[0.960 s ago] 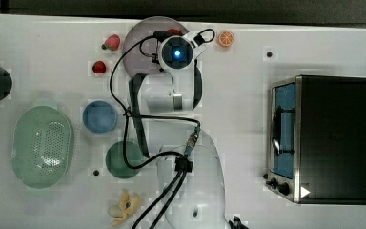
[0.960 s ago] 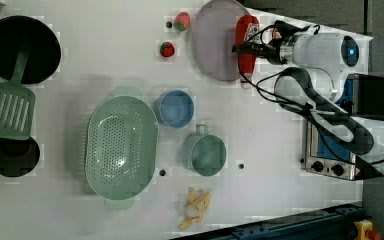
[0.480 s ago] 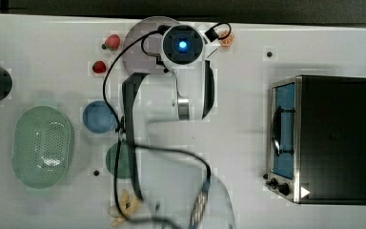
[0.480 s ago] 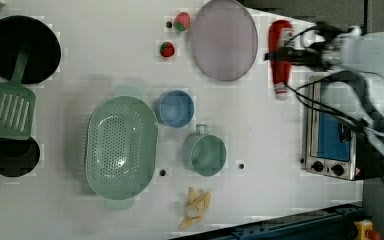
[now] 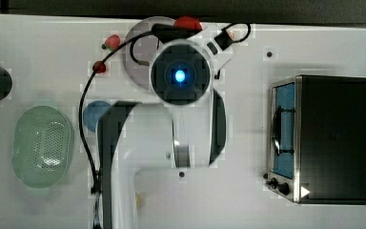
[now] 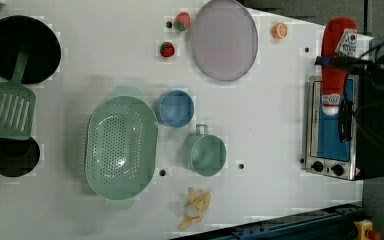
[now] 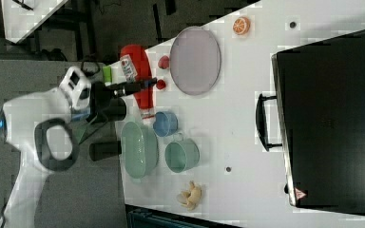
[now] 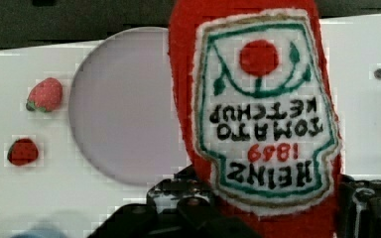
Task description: Pick ketchup from plate and place it on table.
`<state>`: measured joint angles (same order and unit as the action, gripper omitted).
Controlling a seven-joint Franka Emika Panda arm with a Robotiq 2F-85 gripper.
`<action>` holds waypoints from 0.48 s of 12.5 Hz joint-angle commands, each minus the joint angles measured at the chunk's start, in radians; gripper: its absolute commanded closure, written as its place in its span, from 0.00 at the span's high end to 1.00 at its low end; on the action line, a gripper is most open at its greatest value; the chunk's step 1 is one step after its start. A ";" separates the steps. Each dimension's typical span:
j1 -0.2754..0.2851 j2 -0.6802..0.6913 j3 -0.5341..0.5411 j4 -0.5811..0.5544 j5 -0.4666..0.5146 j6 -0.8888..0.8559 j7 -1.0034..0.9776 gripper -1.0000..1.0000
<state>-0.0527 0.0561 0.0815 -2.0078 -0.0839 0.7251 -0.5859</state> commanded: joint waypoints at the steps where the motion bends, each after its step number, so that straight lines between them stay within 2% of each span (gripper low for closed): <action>1: -0.028 0.026 -0.014 -0.147 0.006 -0.033 0.011 0.61; 6: -0.039 0.056 -0.048 -0.256 0.060 -0.016 0.124 0.61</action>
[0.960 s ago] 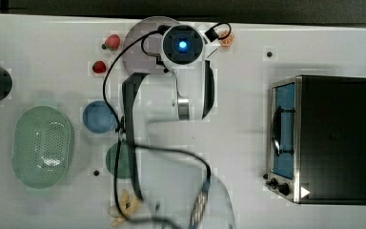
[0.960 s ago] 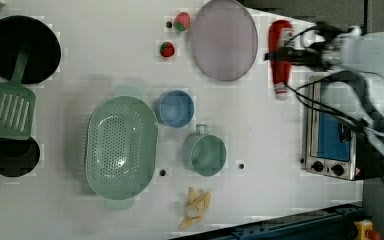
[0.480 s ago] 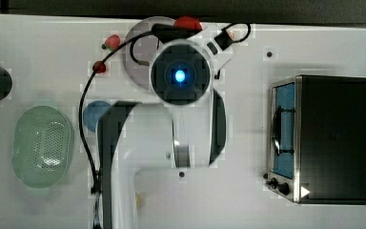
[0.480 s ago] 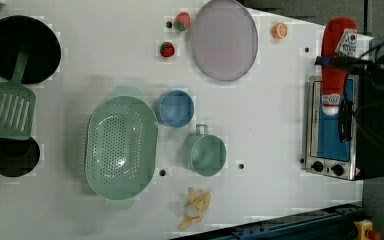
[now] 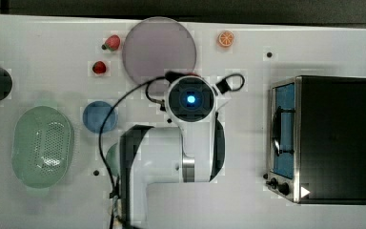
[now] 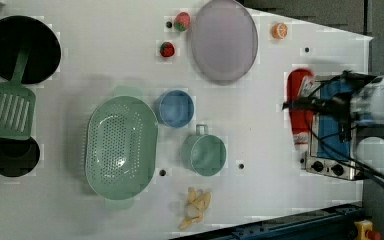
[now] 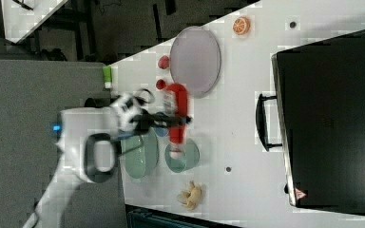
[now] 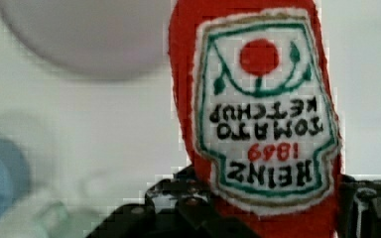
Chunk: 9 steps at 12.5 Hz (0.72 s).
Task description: Pick ketchup from plate and place it on table.
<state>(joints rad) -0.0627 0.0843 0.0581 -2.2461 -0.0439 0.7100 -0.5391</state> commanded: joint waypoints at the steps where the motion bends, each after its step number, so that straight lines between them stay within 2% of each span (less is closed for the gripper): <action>1: -0.029 0.048 -0.027 -0.024 0.020 0.017 0.077 0.61; 4: -0.030 0.122 -0.030 -0.030 0.020 0.098 0.077 0.61; 5: -0.031 0.142 -0.030 -0.033 0.020 0.120 0.077 0.65; 8: -0.032 0.188 -0.030 -0.047 0.020 0.182 0.077 0.98; 9: -0.031 0.186 -0.029 -0.045 0.020 0.214 0.077 1.00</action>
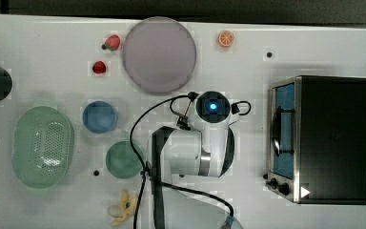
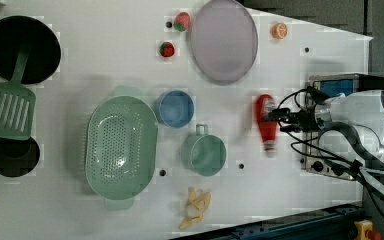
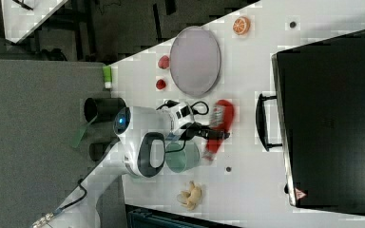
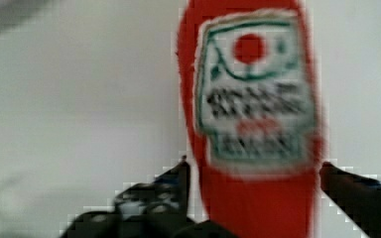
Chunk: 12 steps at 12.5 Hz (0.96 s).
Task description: Pick ketchup from plate and place it on table.
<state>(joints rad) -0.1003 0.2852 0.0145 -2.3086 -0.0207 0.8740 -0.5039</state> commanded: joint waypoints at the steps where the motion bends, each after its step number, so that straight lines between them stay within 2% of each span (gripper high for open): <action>1: 0.006 -0.022 0.014 0.016 -0.003 0.049 0.043 1.00; 4: 0.005 -0.087 0.012 0.023 -0.001 0.030 0.103 1.00; 7: -0.002 -0.192 0.012 0.061 0.000 -0.080 0.356 1.00; 9: -0.002 -0.265 0.013 0.121 0.000 -0.211 0.466 1.00; 12: -0.003 -0.339 0.011 0.253 0.000 -0.496 0.519 1.00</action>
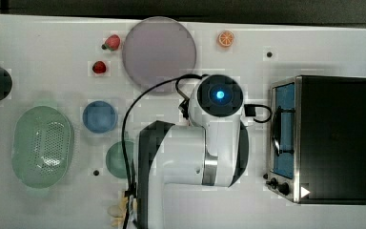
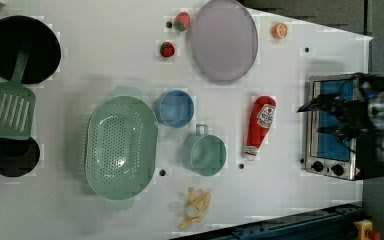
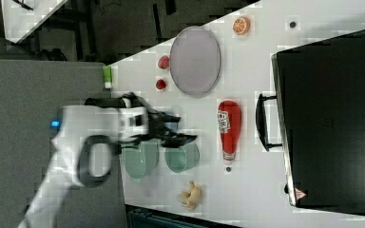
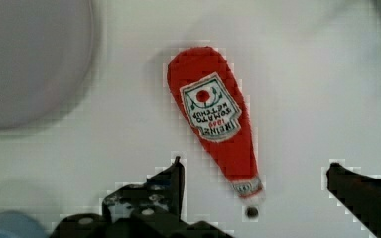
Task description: Pick ketchup from plate and place it on table.
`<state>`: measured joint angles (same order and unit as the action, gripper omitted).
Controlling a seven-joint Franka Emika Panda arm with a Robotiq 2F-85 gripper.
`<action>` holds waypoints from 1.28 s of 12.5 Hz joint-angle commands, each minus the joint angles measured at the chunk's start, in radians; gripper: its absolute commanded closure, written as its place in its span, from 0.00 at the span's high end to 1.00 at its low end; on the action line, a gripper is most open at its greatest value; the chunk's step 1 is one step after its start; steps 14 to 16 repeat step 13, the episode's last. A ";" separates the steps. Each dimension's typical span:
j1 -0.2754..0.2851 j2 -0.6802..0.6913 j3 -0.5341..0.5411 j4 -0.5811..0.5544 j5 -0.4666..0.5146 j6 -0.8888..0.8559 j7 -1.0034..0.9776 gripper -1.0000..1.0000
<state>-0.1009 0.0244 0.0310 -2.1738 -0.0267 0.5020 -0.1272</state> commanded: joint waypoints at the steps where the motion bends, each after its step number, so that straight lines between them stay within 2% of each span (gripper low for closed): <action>1: -0.002 -0.090 -0.004 0.176 0.007 -0.160 0.143 1.00; 4: 0.000 -0.090 0.002 0.310 0.009 -0.278 0.143 1.00; 8: 0.005 -0.087 0.012 0.395 0.009 -0.424 0.136 1.00; 16: 0.008 -0.086 0.014 0.397 0.009 -0.461 0.135 1.00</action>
